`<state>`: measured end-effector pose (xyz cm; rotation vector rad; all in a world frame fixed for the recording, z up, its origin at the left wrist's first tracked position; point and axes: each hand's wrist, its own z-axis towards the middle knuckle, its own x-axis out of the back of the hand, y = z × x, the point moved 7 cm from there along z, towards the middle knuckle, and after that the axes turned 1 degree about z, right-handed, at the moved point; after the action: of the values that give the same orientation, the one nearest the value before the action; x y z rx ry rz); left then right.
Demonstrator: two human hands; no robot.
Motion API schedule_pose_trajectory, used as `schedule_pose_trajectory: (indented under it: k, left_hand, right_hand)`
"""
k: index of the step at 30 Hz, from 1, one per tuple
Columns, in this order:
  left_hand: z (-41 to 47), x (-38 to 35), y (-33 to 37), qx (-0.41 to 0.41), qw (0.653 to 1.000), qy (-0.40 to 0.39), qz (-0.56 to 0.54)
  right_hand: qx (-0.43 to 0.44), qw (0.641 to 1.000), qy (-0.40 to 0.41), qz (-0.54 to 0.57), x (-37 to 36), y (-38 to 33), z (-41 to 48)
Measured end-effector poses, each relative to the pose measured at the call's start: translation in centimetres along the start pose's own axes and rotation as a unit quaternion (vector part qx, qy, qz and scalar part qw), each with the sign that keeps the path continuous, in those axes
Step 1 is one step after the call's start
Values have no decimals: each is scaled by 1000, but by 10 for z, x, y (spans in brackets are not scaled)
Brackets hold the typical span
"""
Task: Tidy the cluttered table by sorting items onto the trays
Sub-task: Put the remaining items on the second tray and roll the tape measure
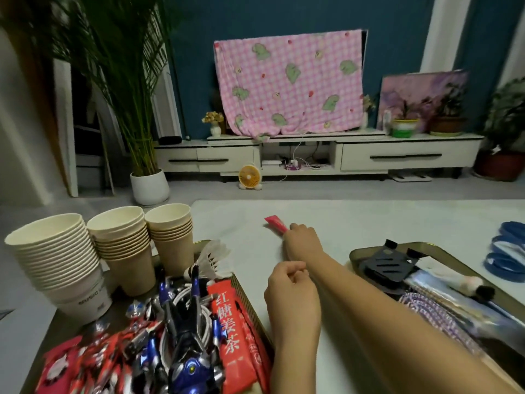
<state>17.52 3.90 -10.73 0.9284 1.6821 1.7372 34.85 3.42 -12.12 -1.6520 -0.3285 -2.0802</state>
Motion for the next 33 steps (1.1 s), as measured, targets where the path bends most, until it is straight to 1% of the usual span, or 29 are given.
schedule_pose_trajectory:
  k: [2, 3, 5, 8, 9, 10, 12, 16, 19, 23, 28, 30, 31, 33]
  left_hand:
    - [-1, 2, 4, -4, 1000, 7, -6]
    - [-3, 2, 7, -6, 1000, 5, -11]
    - [-7, 5, 12, -8, 1000, 10, -18]
    - [-10, 7, 17, -15, 1000, 16, -22]
    - [-14, 7, 21, -21, 999, 16, -23]
    - [-17, 7, 23, -25, 999, 19, -22]
    - [-25, 6, 26, -32, 999, 23, -12]
    - [-47, -5, 33, -54, 998, 9, 28]
    - [-64, -24, 32, -64, 994, -20, 81]
    - [-96, -57, 31, -76, 986, -67, 134]
    - [-121, -82, 18, -102, 966, -111, 211]
    - [-131, -91, 16, -114, 955, -132, 239]
    - [-133, -93, 15, -118, 951, -143, 248]
    - [-143, -99, 13, -111, 946, -176, 250]
  right_hand:
    - [20, 1000, -15, -5, 7, -8, -12]
    - [33, 999, -31, -13, 12, -11, -20]
    - [46, 996, -72, 5, 24, -15, -39]
    - [45, 985, -154, 65, 33, -16, -61]
    - [44, 982, -159, 88, 42, -12, -71]
    - [42, 981, -155, 107, 48, -9, -78]
    - [47, 983, -122, 132, 68, -1, -94]
    - [43, 981, -11, 188, 121, 29, -131]
    - [31, 979, 10, 200, 143, 56, -154]
    - [4, 985, 14, 174, 155, 96, -190]
    - [7, 990, 48, 129, 165, 121, -229]
    - [12, 995, 32, 93, 161, 127, -245]
    - [13, 998, 7, 64, 156, 129, -250]
    - [7, 996, -77, 37, 138, 132, -262]
